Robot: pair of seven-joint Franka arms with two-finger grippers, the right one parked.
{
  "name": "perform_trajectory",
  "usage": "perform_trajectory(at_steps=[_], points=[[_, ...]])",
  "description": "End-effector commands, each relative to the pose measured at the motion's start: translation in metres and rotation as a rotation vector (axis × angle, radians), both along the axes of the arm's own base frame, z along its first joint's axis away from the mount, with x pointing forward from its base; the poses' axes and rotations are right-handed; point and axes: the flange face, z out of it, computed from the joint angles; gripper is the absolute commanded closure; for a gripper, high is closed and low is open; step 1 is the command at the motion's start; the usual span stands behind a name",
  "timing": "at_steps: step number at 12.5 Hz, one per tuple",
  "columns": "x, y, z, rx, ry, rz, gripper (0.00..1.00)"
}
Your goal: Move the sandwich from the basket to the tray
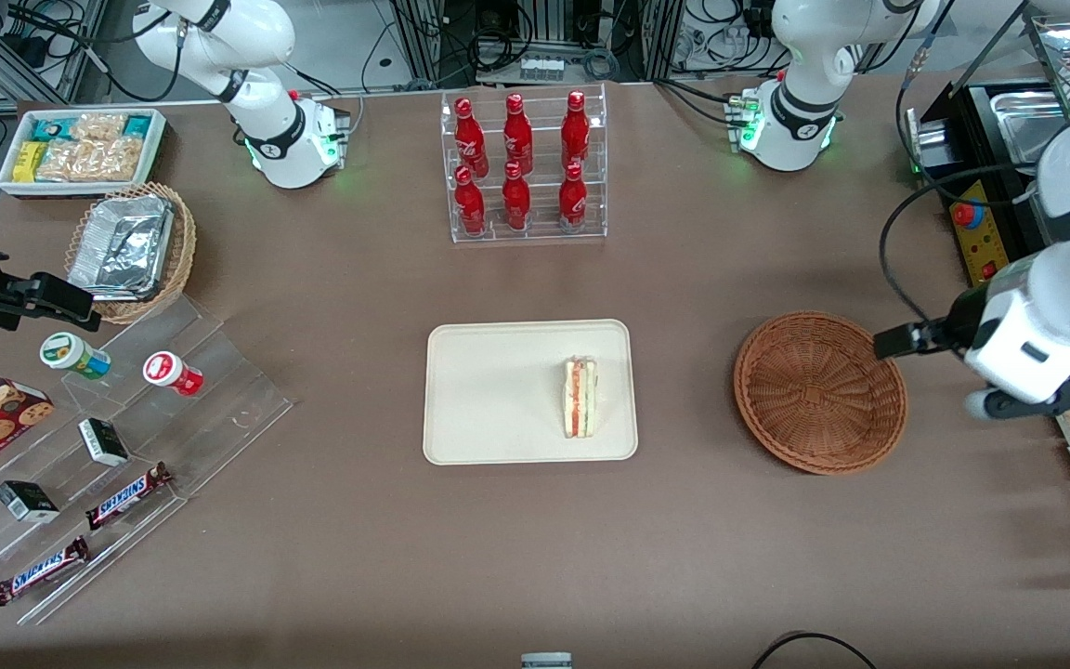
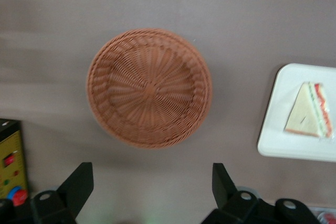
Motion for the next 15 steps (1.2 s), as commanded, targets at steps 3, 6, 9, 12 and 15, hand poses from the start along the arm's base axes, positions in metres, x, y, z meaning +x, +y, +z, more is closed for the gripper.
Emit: perform_trajectory(at_steps=[3, 6, 9, 12, 15], points=[[-0.049, 0.027, 0.054, 0.055, 0.018, -0.005, 0.00], [-0.075, 0.028, 0.061, 0.123, 0.042, -0.019, 0.00], [-0.090, 0.041, 0.065, 0.130, 0.048, -0.029, 0.00], [-0.091, 0.057, 0.063, 0.104, 0.048, -0.058, 0.00], [-0.083, 0.058, 0.053, 0.100, 0.022, -0.063, 0.00]])
